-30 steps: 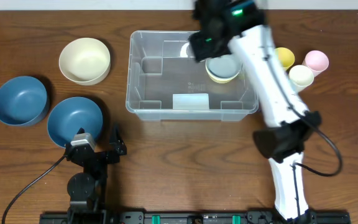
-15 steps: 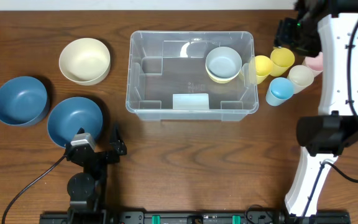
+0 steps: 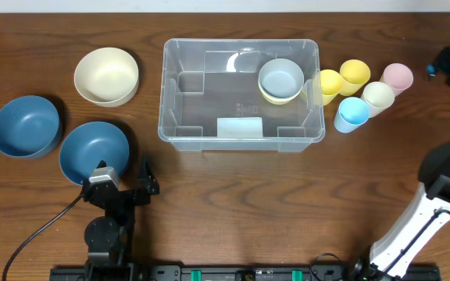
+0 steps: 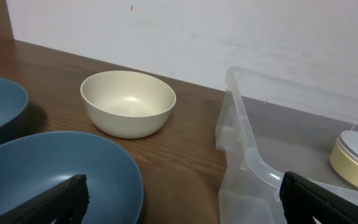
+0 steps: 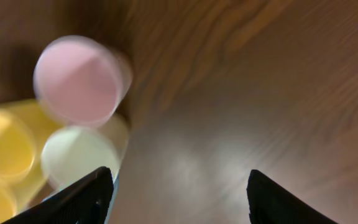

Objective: Pack container
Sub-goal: 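Move the right gripper to the pink cup and grasp it, then lift the pink cup and carry it into the container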

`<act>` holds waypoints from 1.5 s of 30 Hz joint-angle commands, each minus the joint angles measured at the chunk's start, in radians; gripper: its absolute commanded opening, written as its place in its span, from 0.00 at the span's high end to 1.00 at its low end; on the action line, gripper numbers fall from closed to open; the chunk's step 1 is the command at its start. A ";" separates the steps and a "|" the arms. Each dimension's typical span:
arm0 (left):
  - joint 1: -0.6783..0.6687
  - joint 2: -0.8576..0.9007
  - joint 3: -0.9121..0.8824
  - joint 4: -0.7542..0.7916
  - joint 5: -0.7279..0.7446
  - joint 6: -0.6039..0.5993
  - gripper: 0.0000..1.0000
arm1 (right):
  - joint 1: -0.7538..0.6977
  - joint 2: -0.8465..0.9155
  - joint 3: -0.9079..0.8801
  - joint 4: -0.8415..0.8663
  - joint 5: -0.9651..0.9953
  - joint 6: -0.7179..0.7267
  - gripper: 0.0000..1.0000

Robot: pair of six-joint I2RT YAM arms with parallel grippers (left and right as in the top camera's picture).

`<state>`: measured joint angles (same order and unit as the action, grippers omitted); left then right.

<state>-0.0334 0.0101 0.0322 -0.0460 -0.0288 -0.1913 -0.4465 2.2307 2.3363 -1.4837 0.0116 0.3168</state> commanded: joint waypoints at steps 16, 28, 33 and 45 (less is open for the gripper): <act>0.004 -0.006 -0.028 -0.025 -0.001 -0.009 0.02 | 0.034 -0.013 -0.356 0.443 -0.136 -0.097 0.41; 0.004 -0.006 -0.028 -0.025 -0.001 -0.009 0.02 | 0.051 -0.012 -0.502 0.576 -0.135 -0.093 0.72; 0.004 -0.006 -0.028 -0.025 -0.001 -0.009 0.02 | 0.048 -0.013 -0.502 0.561 -0.132 -0.085 0.98; 0.004 -0.006 -0.028 -0.025 -0.001 -0.009 0.02 | 0.012 -0.087 -0.413 0.414 -0.088 -0.062 0.99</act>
<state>-0.0334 0.0101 0.0322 -0.0460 -0.0284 -0.1913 -0.4221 2.2227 1.8698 -1.0565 -0.1127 0.2424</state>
